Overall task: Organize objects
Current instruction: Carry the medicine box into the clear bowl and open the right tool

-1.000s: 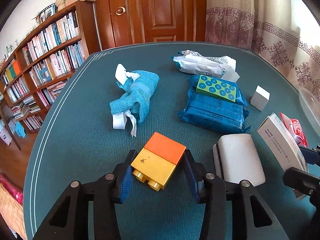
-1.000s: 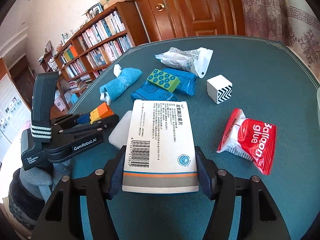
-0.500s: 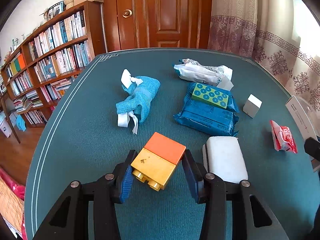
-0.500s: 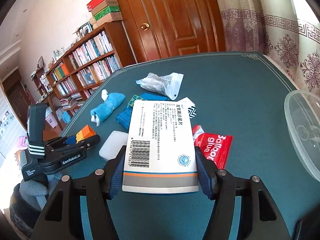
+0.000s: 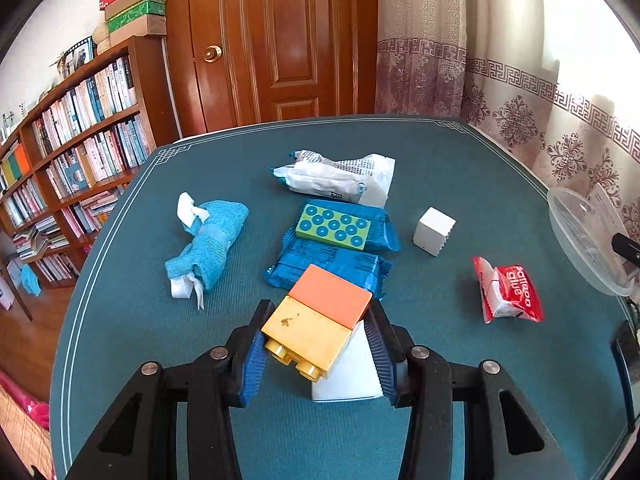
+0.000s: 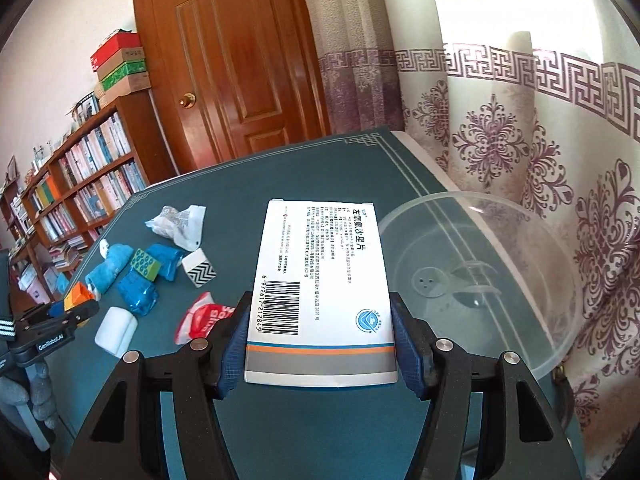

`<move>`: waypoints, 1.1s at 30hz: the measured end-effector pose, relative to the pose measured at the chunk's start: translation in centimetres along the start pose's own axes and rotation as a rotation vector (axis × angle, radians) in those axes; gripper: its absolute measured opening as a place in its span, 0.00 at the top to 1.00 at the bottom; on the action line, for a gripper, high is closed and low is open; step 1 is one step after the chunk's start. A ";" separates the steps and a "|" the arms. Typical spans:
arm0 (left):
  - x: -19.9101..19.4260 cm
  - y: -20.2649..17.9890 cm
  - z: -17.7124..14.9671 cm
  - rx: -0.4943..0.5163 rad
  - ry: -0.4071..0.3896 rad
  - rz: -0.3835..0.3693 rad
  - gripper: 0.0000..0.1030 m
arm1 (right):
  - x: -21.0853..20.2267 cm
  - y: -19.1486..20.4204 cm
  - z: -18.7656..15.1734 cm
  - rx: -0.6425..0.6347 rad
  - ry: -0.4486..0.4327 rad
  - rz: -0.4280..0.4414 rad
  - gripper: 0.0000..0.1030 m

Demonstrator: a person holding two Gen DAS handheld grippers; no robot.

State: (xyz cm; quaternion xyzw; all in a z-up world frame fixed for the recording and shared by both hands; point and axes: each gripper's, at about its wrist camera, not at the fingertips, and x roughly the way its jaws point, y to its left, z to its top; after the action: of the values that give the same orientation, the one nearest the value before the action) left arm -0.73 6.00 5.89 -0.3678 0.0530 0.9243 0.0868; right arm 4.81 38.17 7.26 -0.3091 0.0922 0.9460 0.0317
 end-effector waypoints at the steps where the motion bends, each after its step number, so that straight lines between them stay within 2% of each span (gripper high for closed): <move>1: 0.0 -0.5 0.1 0.009 0.000 -0.005 0.53 | 0.0 -1.0 0.2 0.006 -0.002 -0.023 0.38; 9: 0.3 -4.2 1.2 0.067 0.000 -0.054 0.53 | 0.5 -7.3 0.9 0.062 -0.001 -0.173 0.38; 18: 0.9 -7.4 2.0 0.115 0.013 -0.099 0.53 | 1.5 -10.0 0.9 0.069 0.015 -0.277 0.38; 24: 0.9 -9.5 2.3 0.148 0.011 -0.122 0.53 | 2.3 -11.0 0.6 0.078 0.037 -0.302 0.34; 26: 0.9 -10.2 2.5 0.160 0.010 -0.129 0.53 | 2.2 -11.1 0.3 0.081 0.035 -0.300 0.27; 28: 0.9 -10.9 2.6 0.171 0.011 -0.140 0.53 | 1.8 -11.0 0.0 0.086 0.027 -0.295 0.24; 33: 1.2 -13.0 3.2 0.199 0.015 -0.179 0.53 | 0.7 -10.0 -0.6 0.066 0.003 -0.282 0.24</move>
State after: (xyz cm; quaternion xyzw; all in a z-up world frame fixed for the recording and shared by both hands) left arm -1.10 19.39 6.95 -0.3676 0.1118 0.9003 0.2048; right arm 5.73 47.86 4.82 -0.3193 0.0789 0.9281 0.1744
